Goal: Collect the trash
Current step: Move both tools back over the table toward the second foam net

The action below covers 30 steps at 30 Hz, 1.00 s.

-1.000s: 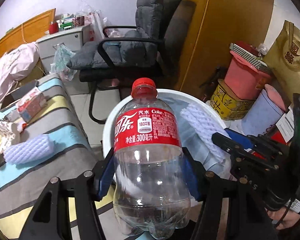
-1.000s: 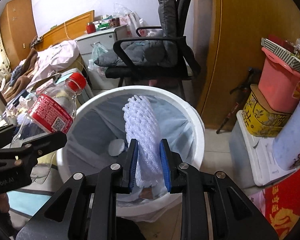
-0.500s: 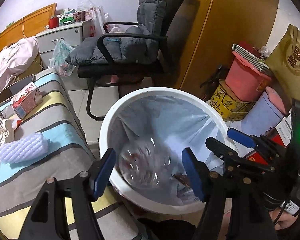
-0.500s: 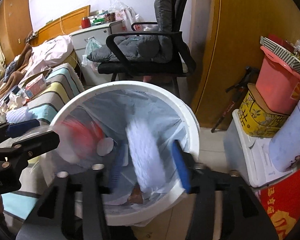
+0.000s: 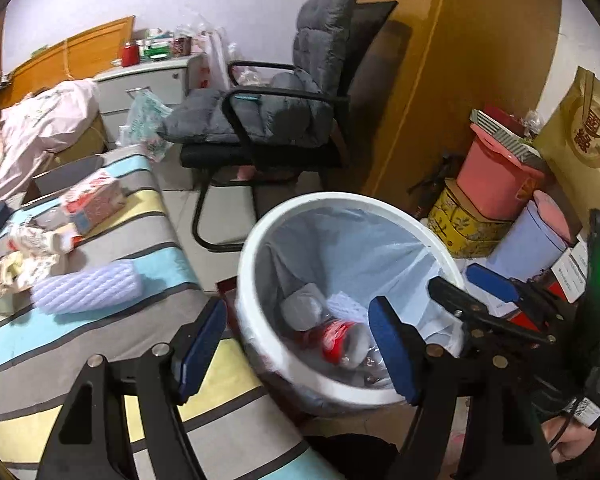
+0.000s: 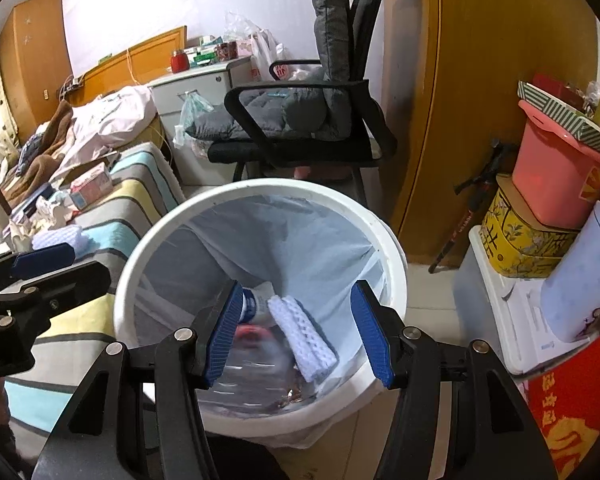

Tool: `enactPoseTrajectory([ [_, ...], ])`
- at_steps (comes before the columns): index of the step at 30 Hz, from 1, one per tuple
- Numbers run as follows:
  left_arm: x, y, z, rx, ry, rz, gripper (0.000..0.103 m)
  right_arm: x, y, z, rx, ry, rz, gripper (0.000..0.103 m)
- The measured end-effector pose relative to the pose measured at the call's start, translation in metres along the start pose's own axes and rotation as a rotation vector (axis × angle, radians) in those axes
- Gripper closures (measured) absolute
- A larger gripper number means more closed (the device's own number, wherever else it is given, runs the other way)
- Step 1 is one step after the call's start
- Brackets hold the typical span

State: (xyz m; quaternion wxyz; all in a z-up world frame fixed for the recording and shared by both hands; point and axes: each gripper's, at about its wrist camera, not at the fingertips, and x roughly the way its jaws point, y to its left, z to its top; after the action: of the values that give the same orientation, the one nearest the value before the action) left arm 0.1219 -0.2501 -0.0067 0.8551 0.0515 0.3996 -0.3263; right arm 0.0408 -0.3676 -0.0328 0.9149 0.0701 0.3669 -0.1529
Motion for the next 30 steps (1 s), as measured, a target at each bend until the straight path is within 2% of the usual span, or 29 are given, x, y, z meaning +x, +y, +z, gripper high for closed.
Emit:
enactPoseTrajectory([
  [14,-0.051,0.046,-0.017,-0.086,-0.077,0.081,0.028,-0.025,0.033,0.002,-0.026,-0.072,0.056,0.045],
  [30,-0.101,0.111,-0.046,-0.17,-0.138,0.217,0.027,-0.033,0.09,0.004,-0.119,-0.112,0.153,0.045],
])
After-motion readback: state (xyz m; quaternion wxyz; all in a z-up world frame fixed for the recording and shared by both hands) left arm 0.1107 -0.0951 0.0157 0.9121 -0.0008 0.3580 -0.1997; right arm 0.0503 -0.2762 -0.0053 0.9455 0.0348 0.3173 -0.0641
